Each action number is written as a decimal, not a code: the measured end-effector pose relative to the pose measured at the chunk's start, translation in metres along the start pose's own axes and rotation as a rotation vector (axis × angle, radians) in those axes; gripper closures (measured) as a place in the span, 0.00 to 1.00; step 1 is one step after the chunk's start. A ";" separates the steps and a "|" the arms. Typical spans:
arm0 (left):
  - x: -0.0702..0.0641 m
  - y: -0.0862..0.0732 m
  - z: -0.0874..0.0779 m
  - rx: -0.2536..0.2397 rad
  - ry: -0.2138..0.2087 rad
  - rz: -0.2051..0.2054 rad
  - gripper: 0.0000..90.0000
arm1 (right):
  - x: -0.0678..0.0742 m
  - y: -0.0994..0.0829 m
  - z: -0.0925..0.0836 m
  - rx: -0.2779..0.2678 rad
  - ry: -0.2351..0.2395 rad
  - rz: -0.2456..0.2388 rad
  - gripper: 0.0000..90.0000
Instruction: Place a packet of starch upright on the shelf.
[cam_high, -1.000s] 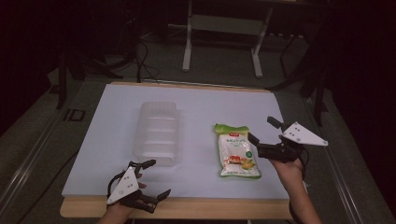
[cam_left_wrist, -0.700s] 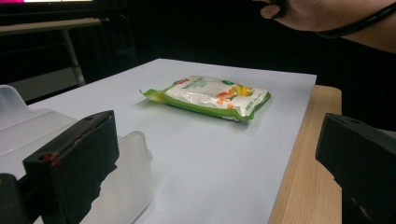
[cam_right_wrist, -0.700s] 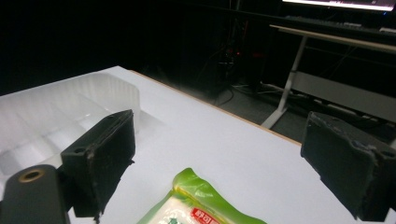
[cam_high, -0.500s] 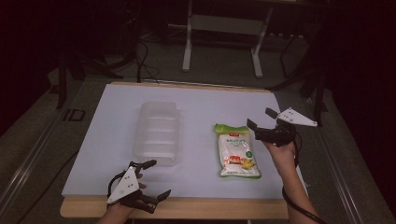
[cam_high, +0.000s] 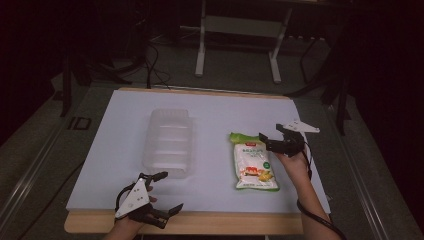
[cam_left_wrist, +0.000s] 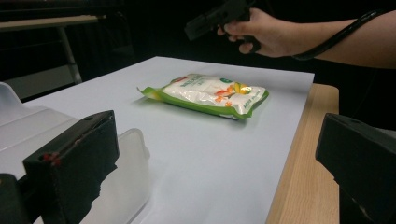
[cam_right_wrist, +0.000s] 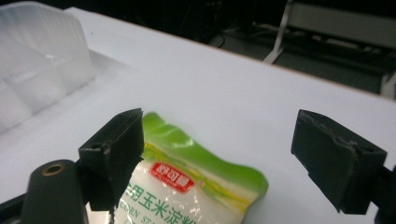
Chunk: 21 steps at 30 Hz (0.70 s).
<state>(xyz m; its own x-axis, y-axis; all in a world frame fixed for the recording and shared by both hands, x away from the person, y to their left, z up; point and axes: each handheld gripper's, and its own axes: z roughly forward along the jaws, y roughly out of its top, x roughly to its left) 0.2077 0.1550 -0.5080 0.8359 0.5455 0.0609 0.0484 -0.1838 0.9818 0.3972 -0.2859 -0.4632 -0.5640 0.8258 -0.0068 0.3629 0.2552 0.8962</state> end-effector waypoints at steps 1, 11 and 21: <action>0.000 0.000 0.000 0.000 -0.001 0.000 0.00 | -0.001 -0.003 0.003 0.012 0.000 0.009 0.19; 0.000 0.000 0.001 0.008 -0.004 0.002 0.00 | -0.005 -0.027 0.028 0.097 0.006 0.059 0.20; -0.001 -0.001 0.002 0.013 -0.009 -0.002 0.00 | -0.009 -0.044 0.032 0.171 0.017 0.067 0.22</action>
<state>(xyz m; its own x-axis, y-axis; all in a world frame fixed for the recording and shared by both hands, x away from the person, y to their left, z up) 0.2080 0.1531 -0.5093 0.8408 0.5383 0.0575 0.0572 -0.1939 0.9794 0.4101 -0.2882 -0.5170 -0.5464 0.8355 0.0590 0.5199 0.2831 0.8059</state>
